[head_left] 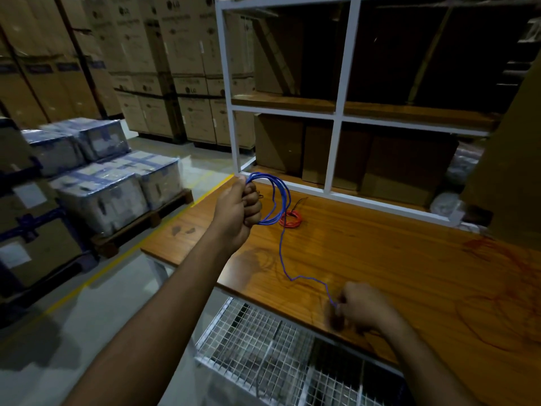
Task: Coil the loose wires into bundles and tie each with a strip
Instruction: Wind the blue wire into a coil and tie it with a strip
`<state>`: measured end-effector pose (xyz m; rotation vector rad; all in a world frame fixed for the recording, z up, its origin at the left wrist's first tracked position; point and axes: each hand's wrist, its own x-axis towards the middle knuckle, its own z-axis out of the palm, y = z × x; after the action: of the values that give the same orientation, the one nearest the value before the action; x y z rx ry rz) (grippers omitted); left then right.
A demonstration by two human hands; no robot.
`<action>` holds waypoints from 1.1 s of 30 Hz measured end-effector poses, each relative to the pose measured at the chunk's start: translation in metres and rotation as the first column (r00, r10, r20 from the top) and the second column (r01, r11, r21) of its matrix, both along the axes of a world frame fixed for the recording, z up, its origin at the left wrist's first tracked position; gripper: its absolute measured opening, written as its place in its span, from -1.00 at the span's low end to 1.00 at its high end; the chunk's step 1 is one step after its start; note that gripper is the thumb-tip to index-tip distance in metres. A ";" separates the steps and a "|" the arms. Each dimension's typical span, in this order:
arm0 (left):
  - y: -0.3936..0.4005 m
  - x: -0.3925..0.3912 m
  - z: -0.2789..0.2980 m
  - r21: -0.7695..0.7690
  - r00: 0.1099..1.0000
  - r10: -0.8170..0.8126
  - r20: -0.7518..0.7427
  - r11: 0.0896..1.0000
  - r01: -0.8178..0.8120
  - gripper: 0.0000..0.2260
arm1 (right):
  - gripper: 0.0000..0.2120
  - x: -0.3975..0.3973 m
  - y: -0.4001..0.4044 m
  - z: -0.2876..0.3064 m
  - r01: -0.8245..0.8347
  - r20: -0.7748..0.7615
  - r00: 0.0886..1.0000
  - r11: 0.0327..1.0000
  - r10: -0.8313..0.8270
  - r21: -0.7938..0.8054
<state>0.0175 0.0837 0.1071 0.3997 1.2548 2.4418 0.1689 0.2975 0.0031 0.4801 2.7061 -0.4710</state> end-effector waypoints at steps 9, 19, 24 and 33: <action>0.010 -0.001 0.019 -0.039 0.999 -0.040 -0.018 0.998 0.040 -0.65 | -0.84 0.009 -0.032 0.046 -0.535 -0.311 0.815 0.840 0.488 -0.084; 0.022 0.016 -0.003 -0.083 0.961 -0.258 0.100 0.960 0.266 -0.68 | -0.83 -0.005 -0.031 0.116 -0.247 -0.736 0.600 0.803 -0.313 -0.543; 0.029 0.024 -0.007 -0.100 0.966 -0.231 0.117 0.965 0.243 -0.65 | -0.90 -0.018 -0.023 0.122 -0.121 -0.716 0.590 0.836 -0.372 -0.534; 0.027 0.033 -0.016 -0.048 0.951 -0.293 0.098 0.953 0.299 -0.70 | -0.89 -0.037 -0.011 0.115 -0.062 -0.378 0.517 0.407 -0.768 -0.911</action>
<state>0.0502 0.1112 0.0915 0.4229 1.1392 2.1383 0.1322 0.2865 0.1186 0.7444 2.3976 -2.6121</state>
